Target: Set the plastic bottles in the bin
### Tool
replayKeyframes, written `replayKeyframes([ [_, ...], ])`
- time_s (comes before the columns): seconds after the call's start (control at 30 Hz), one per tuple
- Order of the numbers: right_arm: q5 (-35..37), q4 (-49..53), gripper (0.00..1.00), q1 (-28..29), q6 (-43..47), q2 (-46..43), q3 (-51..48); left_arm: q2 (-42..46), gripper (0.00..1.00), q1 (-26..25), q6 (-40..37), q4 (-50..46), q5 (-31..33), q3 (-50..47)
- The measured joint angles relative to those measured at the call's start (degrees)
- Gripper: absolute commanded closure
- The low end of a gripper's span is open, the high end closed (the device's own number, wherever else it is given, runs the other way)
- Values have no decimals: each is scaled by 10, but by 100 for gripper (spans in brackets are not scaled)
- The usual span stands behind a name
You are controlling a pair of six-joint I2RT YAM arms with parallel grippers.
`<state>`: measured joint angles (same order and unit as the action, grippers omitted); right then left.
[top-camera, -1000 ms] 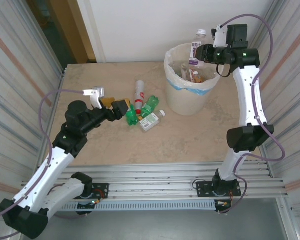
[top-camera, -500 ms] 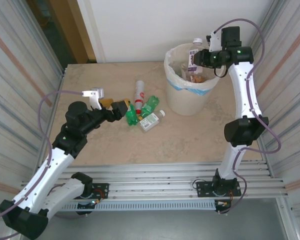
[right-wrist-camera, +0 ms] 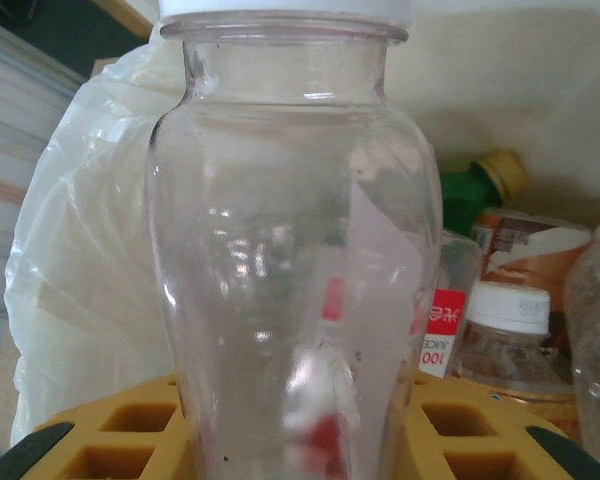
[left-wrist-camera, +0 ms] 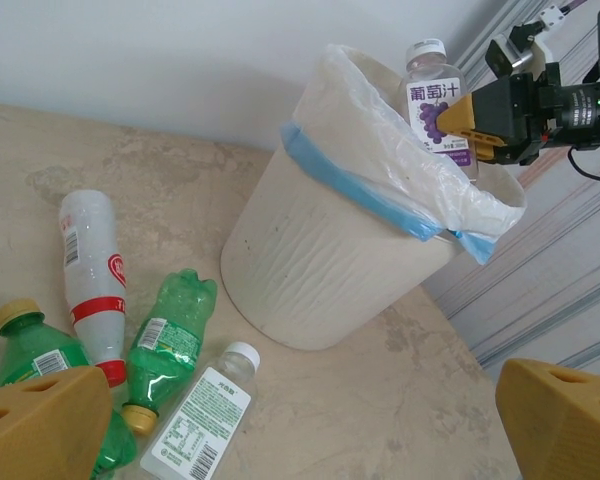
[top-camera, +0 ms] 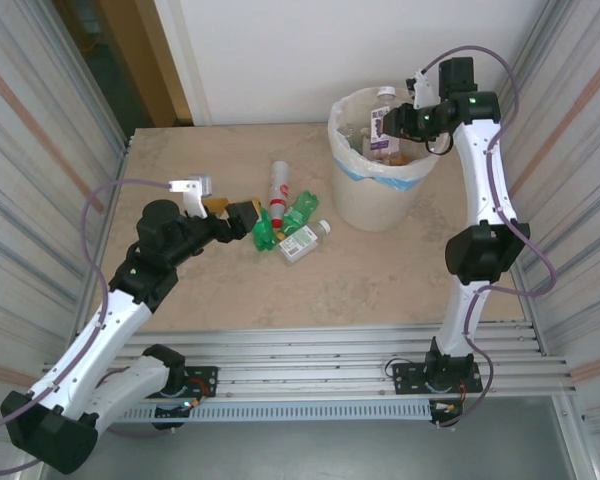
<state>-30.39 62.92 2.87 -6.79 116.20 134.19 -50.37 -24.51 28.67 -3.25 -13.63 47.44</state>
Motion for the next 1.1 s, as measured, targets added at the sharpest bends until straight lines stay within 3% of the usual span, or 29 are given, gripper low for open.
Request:
replayKeyframes([
  [0.23, -18, 4, 62, 0, 0, 14, 2, 0, 1, 0, 0, 0, 0, 0],
  [0.4, -3, 5, 40, 2, -1, 18, 3, 0, 1, 0, 0, 0, 0, 0],
  [0.7, 57, 6, 41, 4, -5, 18, 7, -14, 1, 0, 0, 0, 0, 0],
  [1.1, 200, -14, 41, 35, -7, -51, -27, -43, 1, 0, -2, -6, 12, 0],
])
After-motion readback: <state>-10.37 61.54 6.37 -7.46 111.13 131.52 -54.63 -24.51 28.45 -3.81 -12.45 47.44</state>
